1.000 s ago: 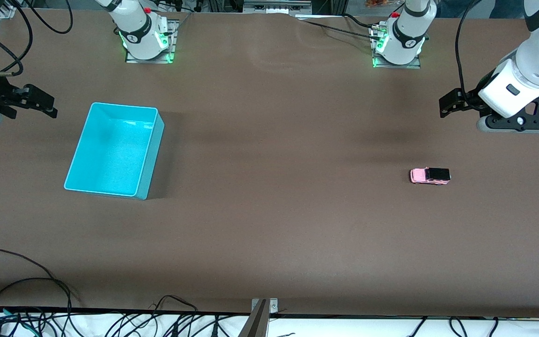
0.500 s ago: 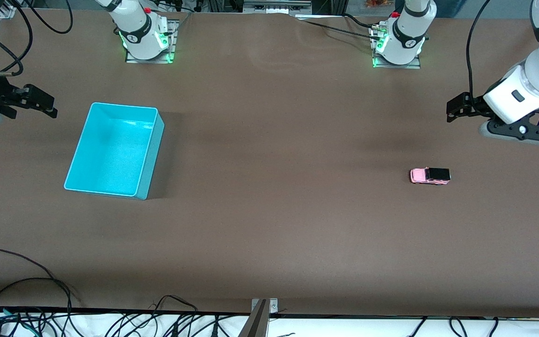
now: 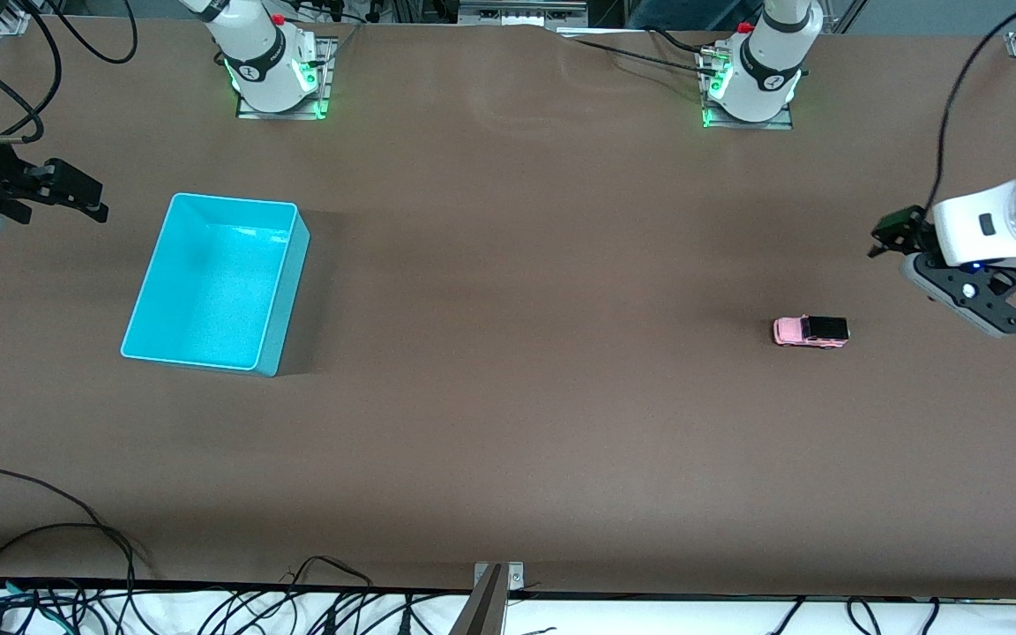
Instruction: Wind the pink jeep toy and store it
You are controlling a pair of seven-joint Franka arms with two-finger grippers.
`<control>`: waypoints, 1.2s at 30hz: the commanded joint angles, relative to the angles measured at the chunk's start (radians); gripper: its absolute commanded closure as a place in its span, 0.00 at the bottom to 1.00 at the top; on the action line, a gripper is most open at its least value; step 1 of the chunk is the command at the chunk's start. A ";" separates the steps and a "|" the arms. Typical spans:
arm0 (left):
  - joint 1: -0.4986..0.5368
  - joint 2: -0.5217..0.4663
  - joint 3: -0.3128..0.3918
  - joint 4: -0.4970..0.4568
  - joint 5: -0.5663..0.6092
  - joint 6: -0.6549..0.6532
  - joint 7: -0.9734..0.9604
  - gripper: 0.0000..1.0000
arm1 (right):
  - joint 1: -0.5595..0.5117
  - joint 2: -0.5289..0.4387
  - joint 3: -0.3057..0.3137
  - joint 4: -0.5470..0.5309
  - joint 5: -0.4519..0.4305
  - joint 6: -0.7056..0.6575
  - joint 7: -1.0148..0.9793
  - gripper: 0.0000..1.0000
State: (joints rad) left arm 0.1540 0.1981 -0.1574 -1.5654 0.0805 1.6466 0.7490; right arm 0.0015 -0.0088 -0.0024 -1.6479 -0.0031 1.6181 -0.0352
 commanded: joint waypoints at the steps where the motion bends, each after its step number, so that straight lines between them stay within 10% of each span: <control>1: 0.019 0.049 -0.008 0.015 0.062 0.038 0.211 0.00 | -0.003 -0.003 -0.002 0.014 0.020 -0.020 -0.002 0.00; 25: 0.070 0.149 -0.011 -0.415 0.070 0.579 0.654 0.00 | -0.003 -0.003 -0.002 0.014 0.020 -0.018 -0.002 0.00; 36: 0.070 0.184 -0.011 -0.449 0.071 0.628 0.843 0.00 | -0.003 -0.003 -0.002 0.014 0.020 -0.018 -0.002 0.00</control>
State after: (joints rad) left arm 0.2111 0.3848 -0.1576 -1.9973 0.1196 2.2337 1.5121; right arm 0.0013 -0.0089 -0.0026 -1.6477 -0.0029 1.6178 -0.0352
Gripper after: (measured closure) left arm 0.000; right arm 0.000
